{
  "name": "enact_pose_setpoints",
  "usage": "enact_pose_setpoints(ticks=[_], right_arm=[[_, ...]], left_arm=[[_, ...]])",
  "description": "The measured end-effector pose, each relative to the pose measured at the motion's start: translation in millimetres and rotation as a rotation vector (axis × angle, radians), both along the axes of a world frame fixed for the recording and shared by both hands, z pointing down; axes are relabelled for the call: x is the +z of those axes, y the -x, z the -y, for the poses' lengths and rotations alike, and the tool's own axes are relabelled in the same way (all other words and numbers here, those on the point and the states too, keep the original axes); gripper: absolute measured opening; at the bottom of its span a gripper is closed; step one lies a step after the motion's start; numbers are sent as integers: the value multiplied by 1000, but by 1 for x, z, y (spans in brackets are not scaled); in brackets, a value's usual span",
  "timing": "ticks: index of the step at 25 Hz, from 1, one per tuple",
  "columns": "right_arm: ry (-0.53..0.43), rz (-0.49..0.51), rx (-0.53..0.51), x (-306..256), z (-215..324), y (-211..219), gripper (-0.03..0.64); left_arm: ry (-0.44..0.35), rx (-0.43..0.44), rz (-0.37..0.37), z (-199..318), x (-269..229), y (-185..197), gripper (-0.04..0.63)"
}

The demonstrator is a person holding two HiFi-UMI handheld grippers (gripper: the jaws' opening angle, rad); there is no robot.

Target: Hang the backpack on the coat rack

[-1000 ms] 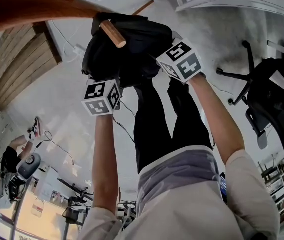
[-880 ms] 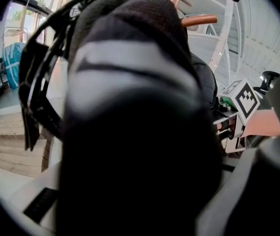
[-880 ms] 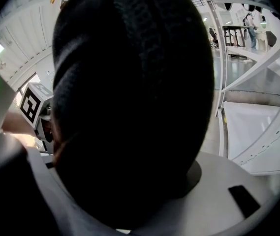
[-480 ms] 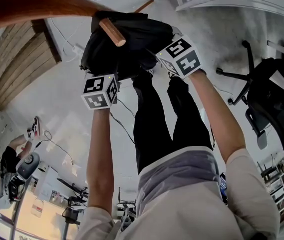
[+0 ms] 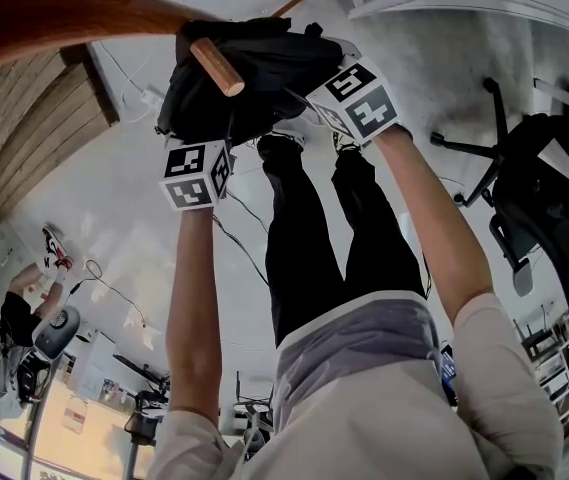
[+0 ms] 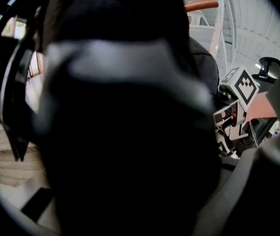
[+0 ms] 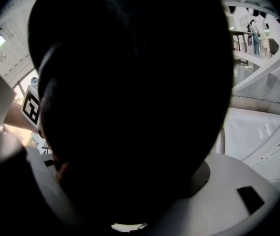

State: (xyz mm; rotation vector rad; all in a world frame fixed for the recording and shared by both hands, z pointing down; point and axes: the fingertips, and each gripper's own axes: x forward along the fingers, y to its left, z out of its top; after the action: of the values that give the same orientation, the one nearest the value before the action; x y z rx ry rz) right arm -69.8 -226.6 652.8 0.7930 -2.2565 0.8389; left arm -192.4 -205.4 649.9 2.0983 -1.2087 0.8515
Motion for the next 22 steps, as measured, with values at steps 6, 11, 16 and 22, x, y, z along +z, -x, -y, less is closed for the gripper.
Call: enact_pose_setpoints(ticks=[6,11,16,22], right_arm=[[17,-28,-7,3,0,-3,309],[15,-50,18,7,4,-6,331],[19,-51,43,5,4,-14,371],[34,-25,97,-3,4,-26,378]], left_arm=[[5,10,19,2,2,2,209],[9,20,39,3,4,4,237],[44,10,66,-2,9,6,300],[53,-50,35,-6,6,4,321]])
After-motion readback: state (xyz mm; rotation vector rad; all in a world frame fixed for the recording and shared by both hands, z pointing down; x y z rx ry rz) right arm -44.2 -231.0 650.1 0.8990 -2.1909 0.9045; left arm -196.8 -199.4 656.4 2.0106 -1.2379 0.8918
